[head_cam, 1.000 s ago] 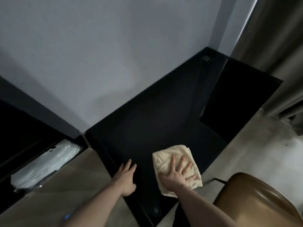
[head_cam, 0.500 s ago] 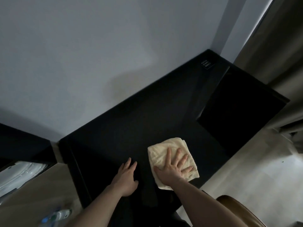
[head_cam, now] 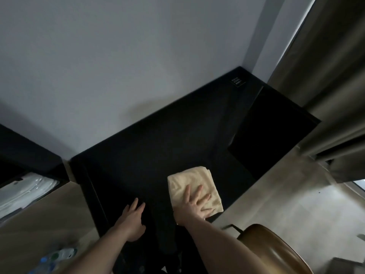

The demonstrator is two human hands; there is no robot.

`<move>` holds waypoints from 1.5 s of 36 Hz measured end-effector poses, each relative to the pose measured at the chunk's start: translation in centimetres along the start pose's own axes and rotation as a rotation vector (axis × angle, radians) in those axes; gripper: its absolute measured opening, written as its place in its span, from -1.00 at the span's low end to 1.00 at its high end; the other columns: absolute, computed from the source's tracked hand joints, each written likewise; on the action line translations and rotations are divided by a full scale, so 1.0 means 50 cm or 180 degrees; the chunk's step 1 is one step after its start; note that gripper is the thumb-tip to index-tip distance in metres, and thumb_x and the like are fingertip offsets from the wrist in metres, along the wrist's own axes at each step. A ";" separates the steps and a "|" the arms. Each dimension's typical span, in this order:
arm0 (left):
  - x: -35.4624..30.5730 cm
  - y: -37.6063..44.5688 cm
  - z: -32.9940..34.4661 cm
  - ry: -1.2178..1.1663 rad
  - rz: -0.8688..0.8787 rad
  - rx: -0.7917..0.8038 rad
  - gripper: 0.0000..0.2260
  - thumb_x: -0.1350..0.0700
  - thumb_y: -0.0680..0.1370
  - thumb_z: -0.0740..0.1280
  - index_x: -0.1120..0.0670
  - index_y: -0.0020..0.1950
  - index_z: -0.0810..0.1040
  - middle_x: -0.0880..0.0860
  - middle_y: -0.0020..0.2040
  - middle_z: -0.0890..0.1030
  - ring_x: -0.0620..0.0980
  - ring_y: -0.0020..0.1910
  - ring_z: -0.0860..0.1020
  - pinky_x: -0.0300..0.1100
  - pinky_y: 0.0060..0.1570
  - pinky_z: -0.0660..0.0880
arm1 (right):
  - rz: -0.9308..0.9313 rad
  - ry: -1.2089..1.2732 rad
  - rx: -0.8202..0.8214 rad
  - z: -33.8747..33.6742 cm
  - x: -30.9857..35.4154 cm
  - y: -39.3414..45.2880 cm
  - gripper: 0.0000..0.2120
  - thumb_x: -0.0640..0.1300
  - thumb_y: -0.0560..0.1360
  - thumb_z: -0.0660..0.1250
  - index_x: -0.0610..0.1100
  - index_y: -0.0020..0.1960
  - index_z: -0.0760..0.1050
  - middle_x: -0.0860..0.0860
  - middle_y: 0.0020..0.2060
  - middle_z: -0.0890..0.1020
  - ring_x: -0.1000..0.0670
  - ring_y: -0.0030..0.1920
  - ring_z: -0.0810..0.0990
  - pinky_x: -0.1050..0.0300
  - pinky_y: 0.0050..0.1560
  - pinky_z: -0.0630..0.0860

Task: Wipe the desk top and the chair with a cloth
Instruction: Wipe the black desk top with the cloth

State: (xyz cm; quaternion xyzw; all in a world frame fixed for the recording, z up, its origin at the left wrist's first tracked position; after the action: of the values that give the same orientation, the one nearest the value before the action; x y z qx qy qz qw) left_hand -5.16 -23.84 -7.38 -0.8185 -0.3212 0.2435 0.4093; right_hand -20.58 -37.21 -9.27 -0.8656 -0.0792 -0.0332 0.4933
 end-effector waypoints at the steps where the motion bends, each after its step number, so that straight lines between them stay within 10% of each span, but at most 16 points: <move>1: 0.004 -0.001 0.001 0.0037 -0.0034 0.0048 -0.26 0.06 0.63 0.26 -0.03 0.67 -0.13 0.01 0.66 -0.27 0.20 0.64 -0.15 0.08 0.58 0.09 | 0.0017 0.0025 0.0004 -0.006 -0.007 0.006 0.10 0.13 0.59 0.35 0.14 0.53 -0.61 -0.18 0.42 -0.69 -0.47 0.45 -0.58 -0.65 0.43 -0.26; 6: -0.045 0.018 -0.047 0.0121 -0.0005 0.0035 -0.24 0.02 0.63 0.31 -0.05 0.67 -0.11 0.00 0.65 -0.28 0.17 0.64 -0.16 0.09 0.58 0.10 | -0.0022 0.0275 -0.0121 -0.063 -0.029 0.051 -0.17 0.24 0.63 0.08 0.18 0.61 -0.47 -0.12 0.50 -0.61 -0.42 0.52 -0.51 -0.56 0.47 -0.31; 16: -0.270 0.102 -0.137 0.0069 0.0279 -0.0095 -0.24 0.02 0.62 0.31 -0.08 0.67 -0.10 -0.03 0.65 -0.29 0.13 0.64 -0.19 0.04 0.58 0.06 | -0.0220 0.0251 -0.0211 -0.209 -0.110 0.167 0.01 0.61 0.42 0.06 0.28 0.55 -0.52 -0.05 0.49 -0.64 -0.34 0.47 -0.63 -0.52 0.41 -0.46; 29: -0.552 0.221 -0.228 -0.0284 0.0300 -0.0148 -0.26 -0.05 0.63 0.30 -0.07 0.68 -0.08 -0.04 0.65 -0.26 0.13 0.64 -0.19 0.03 0.58 -0.01 | -0.0472 0.0037 -0.0569 -0.559 -0.260 0.361 -0.01 0.59 0.45 0.06 0.27 0.56 -0.50 -0.02 0.50 -0.61 -0.29 0.47 -0.65 -0.50 0.41 -0.50; 54: -0.582 0.206 -0.156 -0.0356 0.0179 -0.0002 -0.28 0.02 0.66 0.26 -0.05 0.68 -0.13 0.01 0.65 -0.30 0.19 0.63 -0.19 0.06 0.58 0.05 | -0.0247 -0.0398 -0.0529 -0.560 -0.291 0.313 -0.02 0.40 0.58 0.17 0.12 0.61 -0.48 -0.13 0.54 -0.54 -0.39 0.56 -0.45 -0.56 0.46 -0.28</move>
State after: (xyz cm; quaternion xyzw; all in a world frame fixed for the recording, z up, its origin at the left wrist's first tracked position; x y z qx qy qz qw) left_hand -16.26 -53.67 -7.71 -0.8125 -0.3205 0.3002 0.3835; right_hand -31.67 -70.61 -10.21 -0.9002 -0.1403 -0.0047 0.4123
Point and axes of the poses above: each hand's wrist, its own y-axis towards the middle knuckle, its own z-axis out of the palm, x = y × z, the point moved 5 cm from there along y, towards the middle knuckle
